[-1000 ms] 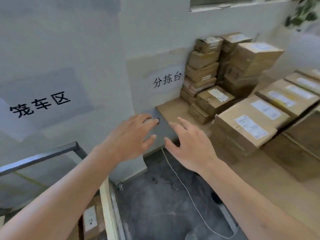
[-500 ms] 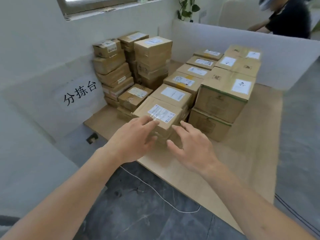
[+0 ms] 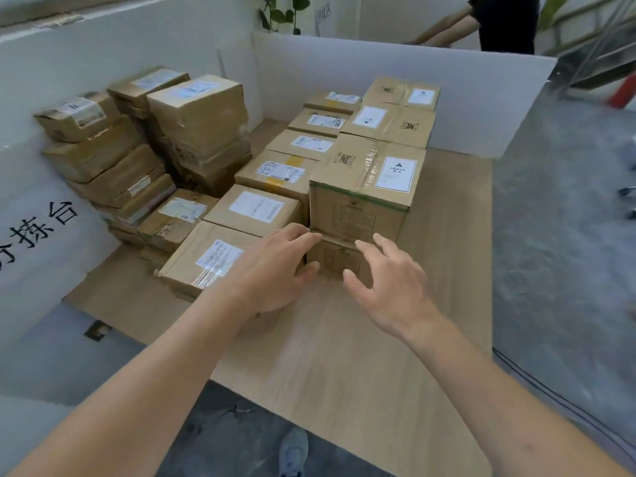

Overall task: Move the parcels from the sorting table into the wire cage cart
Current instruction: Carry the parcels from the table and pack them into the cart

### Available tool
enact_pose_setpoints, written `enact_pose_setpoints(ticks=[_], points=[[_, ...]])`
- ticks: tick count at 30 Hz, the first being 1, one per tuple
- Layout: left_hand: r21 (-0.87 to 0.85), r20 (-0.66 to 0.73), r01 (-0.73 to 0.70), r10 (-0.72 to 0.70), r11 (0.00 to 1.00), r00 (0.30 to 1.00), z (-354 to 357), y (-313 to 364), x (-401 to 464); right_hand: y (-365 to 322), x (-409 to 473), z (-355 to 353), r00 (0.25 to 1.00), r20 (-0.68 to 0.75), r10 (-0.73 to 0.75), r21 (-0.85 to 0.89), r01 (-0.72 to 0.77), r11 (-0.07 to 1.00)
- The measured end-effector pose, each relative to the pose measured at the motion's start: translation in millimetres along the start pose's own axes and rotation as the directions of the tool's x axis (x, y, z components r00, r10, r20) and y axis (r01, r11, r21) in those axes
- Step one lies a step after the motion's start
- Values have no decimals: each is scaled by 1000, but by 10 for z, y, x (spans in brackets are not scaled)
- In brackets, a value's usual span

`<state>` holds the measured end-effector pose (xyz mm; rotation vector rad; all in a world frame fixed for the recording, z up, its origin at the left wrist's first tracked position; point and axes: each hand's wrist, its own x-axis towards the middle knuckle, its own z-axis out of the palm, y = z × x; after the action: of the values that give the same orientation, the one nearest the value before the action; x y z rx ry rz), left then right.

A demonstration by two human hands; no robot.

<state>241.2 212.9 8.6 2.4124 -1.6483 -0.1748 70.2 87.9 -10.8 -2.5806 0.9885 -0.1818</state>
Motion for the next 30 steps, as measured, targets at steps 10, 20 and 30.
enact_pose_setpoints(ticks=[10, 20, 30], points=[[-46, -3, -40, 40, 998, 999, 72, -529, 1480, 288, 1167, 73, 939, -146, 311, 57, -306, 950], [-212, 157, 93, -60, 973, 986, 281, -929, 2363, 657, 1918, 160, 858, -161, 488, 291, -432, 854], [-398, 129, 152, -108, 905, 986, 443, -631, 2224, 910, 1768, 257, 880, -109, 462, 509, -350, 786]])
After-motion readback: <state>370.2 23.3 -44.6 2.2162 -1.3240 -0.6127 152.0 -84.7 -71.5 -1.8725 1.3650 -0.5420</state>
